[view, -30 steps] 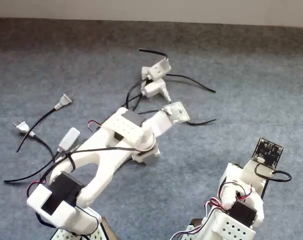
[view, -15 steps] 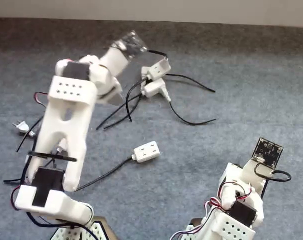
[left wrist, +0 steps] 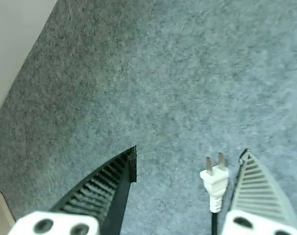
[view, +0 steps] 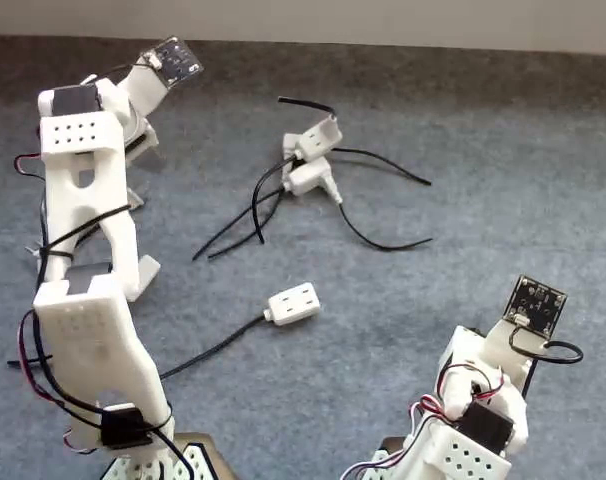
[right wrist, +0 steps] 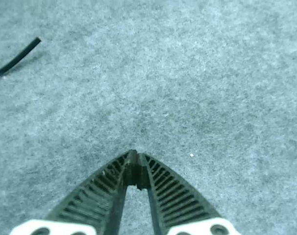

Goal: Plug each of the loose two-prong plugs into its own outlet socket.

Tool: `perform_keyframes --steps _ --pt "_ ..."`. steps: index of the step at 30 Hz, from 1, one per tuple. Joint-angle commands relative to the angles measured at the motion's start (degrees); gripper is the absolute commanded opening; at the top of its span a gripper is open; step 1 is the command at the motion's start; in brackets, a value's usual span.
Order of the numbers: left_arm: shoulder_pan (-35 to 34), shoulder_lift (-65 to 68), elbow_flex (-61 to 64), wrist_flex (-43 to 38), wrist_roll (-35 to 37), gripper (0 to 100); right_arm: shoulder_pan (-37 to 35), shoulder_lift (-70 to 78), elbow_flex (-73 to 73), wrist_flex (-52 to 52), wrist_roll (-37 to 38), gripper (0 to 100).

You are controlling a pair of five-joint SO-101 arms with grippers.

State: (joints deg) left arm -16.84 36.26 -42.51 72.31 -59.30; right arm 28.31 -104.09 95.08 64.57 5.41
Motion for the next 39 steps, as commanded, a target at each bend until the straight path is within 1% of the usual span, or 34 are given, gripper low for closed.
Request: perform_keyframes --steps 1,5,9,14,20,24,30,32,34,37,39 --pt "-2.51 4.62 -8.57 0.00 -3.78 31 0.04 -0.84 3.30 -1.19 -0.44 1.0" --pt "-4.53 12.26 -16.13 0.00 -7.56 27 0.04 -0.84 3.30 -1.19 -0.44 1.0" --pt "-5.76 18.42 -23.43 1.58 -7.56 26 0.04 -0.84 3.38 -1.19 -0.44 1.0" --pt "-5.23 22.81 -28.88 13.98 -7.56 26 0.04 -0.84 3.38 -1.19 -0.44 1.0" --pt "-4.97 24.57 -34.77 21.89 -7.82 26 0.04 -0.84 3.47 -2.95 -0.44 1.0" --pt "-5.05 25.36 -35.56 23.47 -7.91 26 0.04 -0.84 3.47 -2.95 -0.44 1.0" --pt "-5.05 25.01 -35.65 17.67 -7.47 26 0.04 -0.84 3.47 -2.95 -0.44 1.0" --pt "-5.05 25.01 -37.05 17.05 -7.47 26 0.04 -0.84 3.47 -2.95 -0.44 1.0" --pt "-5.05 25.10 -39.96 18.99 -7.47 26 0.04 -0.84 3.47 -2.95 -0.44 1.0" --pt "-4.97 25.45 -43.91 24.97 -7.74 26 0.04 -0.84 3.47 -2.95 -0.44 1.0" --pt "-4.88 25.63 -44.18 27.60 -7.82 26 0.04 -0.84 3.47 -2.95 -0.44 1.0"
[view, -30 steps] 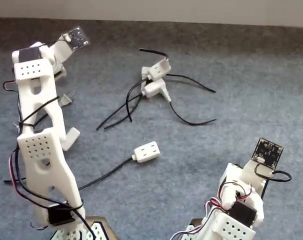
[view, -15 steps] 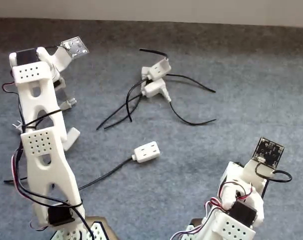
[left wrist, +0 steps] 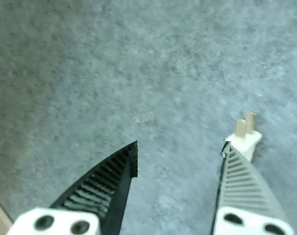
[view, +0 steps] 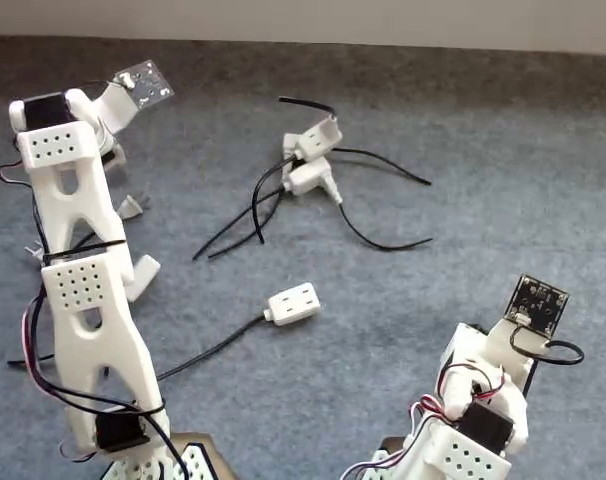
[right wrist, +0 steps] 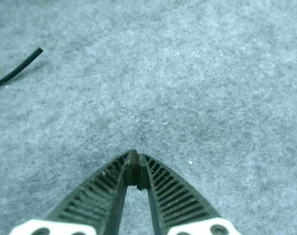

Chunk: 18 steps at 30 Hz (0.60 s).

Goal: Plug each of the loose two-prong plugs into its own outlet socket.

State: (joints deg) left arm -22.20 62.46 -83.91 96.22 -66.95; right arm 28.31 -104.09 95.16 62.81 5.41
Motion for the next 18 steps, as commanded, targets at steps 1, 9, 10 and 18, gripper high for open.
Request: perform_keyframes --steps 1,9,10,18 --pt "0.48 -0.22 -1.80 3.78 -0.18 26 0.04 -0.84 3.38 -1.19 -0.44 1.0" --pt "-0.40 6.37 -0.75 3.78 -0.26 26 0.04 -0.84 3.38 -1.19 -0.44 1.0" --pt "-0.48 6.99 -0.75 3.78 -0.26 26 0.04 -0.84 3.38 -1.19 -0.44 1.0" --pt "-2.77 9.98 -0.75 4.04 -0.26 26 0.04 -0.84 3.38 -1.27 -0.44 1.0"
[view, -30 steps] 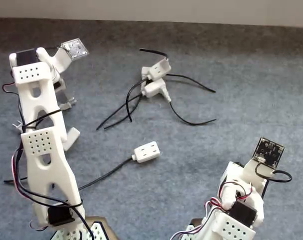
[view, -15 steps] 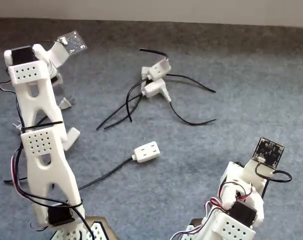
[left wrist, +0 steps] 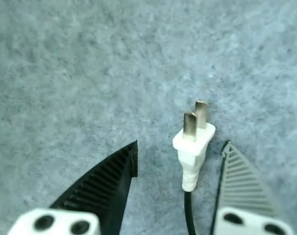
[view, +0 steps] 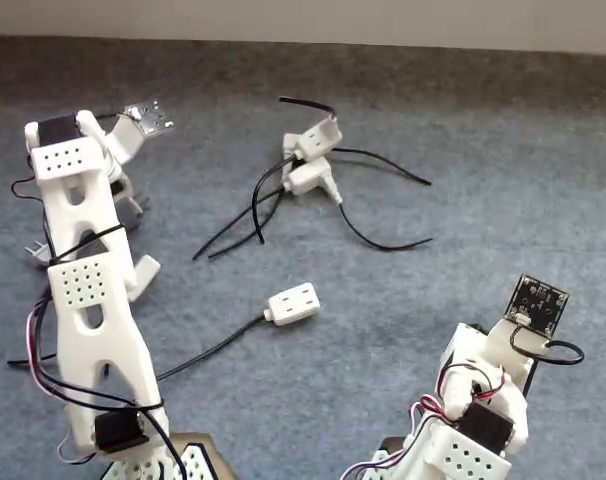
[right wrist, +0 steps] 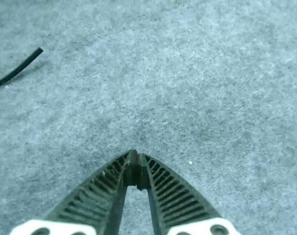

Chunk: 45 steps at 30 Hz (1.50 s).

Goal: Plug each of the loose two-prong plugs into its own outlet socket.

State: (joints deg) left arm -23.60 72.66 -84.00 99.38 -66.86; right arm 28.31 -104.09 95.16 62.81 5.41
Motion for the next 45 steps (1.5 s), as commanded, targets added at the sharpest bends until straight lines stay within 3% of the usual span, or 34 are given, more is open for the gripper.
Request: perform_keyframes --steps 1,8,21,26,33,45 --pt "-1.45 0.22 -0.66 0.88 -0.35 25 0.04 -0.84 3.38 -1.27 -0.44 1.0" --pt "-0.31 1.45 -0.31 1.14 0.00 14 0.04 -0.84 3.38 -1.27 -0.44 1.0" --pt "2.77 1.54 -0.13 1.49 0.53 13 0.04 -0.84 3.38 -1.27 -0.44 1.0" --pt "5.41 1.19 2.59 1.49 2.99 0 0.04 -0.84 3.38 -1.27 -0.44 1.0" --pt "5.85 0.66 3.03 1.49 3.25 1 0.04 -0.84 3.38 -1.27 -0.44 1.0" --pt "6.37 -20.09 3.56 1.58 3.34 1 -1.80 -0.84 3.38 -1.27 -0.44 1.0"
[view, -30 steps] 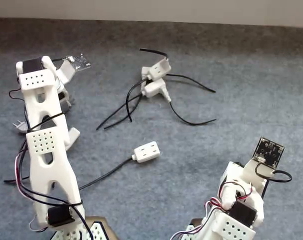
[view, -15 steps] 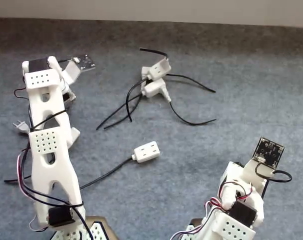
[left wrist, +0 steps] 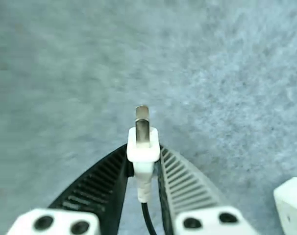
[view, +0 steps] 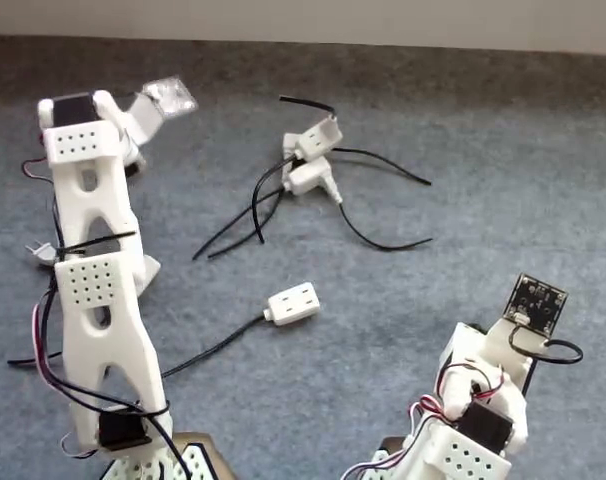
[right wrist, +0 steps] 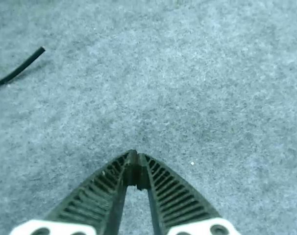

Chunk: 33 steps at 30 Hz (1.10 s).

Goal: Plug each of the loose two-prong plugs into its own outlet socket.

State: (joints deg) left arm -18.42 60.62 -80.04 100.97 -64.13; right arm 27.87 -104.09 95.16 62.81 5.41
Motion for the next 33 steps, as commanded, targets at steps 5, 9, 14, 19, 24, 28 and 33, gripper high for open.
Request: perform_keyframes --steps 5,9,14,19,24,28,33 --pt "1.19 -14.64 -0.40 0.00 0.70 1 -1.36 -0.84 3.38 -1.27 -0.44 1.0" --pt "3.38 -17.19 -0.31 0.00 12.31 1 -1.36 -0.84 3.38 -1.27 -0.44 1.0" --pt "7.34 -18.86 -0.04 0.35 26.20 1 -1.36 -0.84 3.38 -1.27 -0.44 1.0" --pt "13.23 -24.48 10.77 0.35 32.26 1 -1.36 -0.84 3.38 -1.27 -0.44 1.0" --pt "22.02 -36.79 26.86 0.09 36.04 1 -1.36 -0.84 3.38 -1.27 -0.44 1.0" --pt "29.67 -45.23 36.62 -0.09 39.47 1 -1.36 -0.84 3.38 -1.27 -0.44 1.0" --pt "39.16 -52.00 46.55 -3.60 46.68 1 -1.36 -0.84 3.38 -1.27 -0.09 1.0"
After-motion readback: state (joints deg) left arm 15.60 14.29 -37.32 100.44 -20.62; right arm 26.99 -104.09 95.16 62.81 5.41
